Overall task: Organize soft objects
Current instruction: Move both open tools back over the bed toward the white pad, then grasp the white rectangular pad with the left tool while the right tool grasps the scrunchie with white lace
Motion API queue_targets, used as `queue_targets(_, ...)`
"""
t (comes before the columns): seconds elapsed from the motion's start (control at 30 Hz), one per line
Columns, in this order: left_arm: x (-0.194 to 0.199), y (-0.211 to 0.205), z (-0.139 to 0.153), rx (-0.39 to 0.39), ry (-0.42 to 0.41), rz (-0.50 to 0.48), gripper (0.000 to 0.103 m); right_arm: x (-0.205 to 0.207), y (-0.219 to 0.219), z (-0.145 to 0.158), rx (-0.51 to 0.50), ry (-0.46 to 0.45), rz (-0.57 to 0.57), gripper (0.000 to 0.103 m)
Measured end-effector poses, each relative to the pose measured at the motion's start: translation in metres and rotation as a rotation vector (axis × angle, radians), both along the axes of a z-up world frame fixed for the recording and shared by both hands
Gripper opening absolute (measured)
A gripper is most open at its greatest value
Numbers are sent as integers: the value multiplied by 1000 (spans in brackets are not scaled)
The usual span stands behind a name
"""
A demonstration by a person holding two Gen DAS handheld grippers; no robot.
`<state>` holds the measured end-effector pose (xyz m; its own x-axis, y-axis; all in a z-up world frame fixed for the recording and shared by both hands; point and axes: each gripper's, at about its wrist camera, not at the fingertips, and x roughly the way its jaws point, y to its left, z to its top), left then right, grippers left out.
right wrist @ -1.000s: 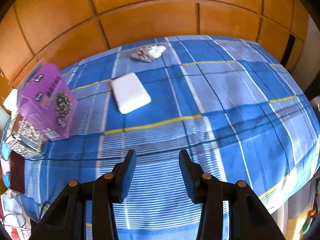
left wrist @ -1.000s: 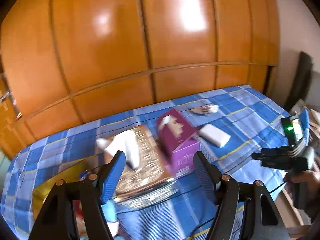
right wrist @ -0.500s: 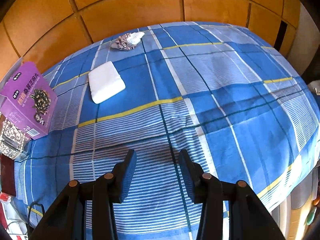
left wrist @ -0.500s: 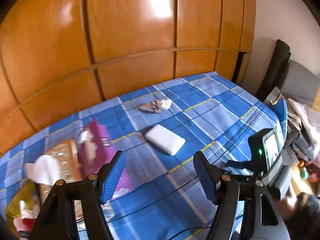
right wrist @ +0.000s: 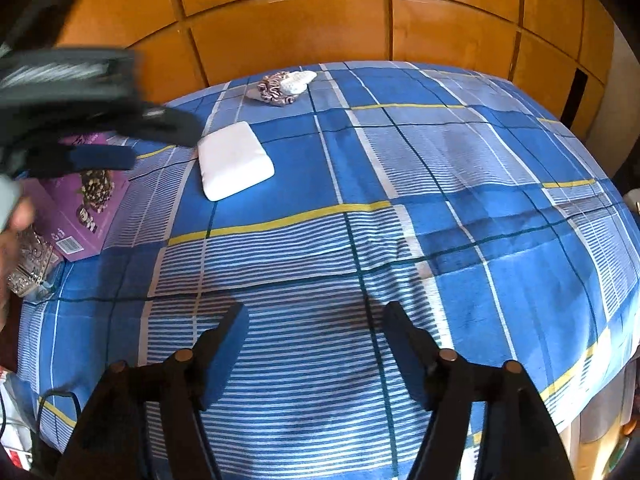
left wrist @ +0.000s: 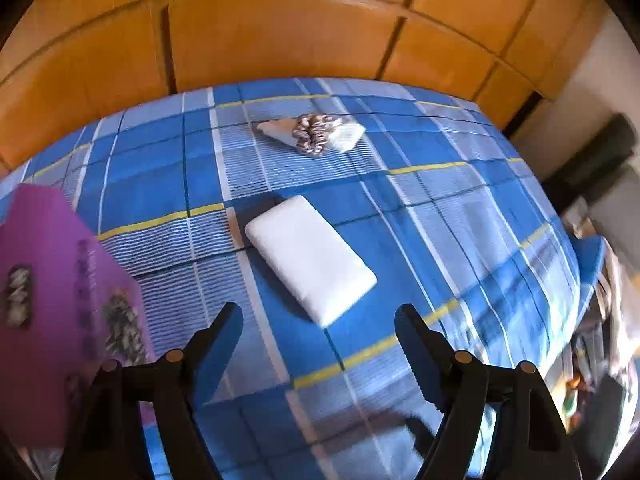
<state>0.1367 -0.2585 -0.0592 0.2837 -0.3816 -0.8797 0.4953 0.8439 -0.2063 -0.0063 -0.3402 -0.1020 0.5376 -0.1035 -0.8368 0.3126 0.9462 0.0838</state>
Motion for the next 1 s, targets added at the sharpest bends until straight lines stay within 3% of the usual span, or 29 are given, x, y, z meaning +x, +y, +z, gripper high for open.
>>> queue_targets(0.37, 50, -46, -41, 82, 53, 81, 86, 1, -10, 2, 75, -7, -18, 74)
queue_targets(0.43, 53, -47, -53, 107, 56, 79, 78, 2, -16, 6, 116, 8, -18, 74)
queue_targets(0.5, 45, -45, -50, 110, -13, 32, 65, 1, -25, 14, 158, -2, -7, 74)
queue_targets(0.63, 28, -21, -46, 52, -20, -35, 61, 5, -49, 37, 108, -49, 20, 73)
queue_targets(0.77, -3, 0, -45, 54, -72, -98, 62, 40, -80, 55, 62, -75, 53, 73)
queue_targets(0.83, -24, 8, -44, 73, -138, -149, 62, 63, -87, 58, 34, -80, 86, 73)
queue_targets(1.0, -41, 15, -43, 62, -202, -180, 62, 144, -85, 55, -53, -51, 233, 72)
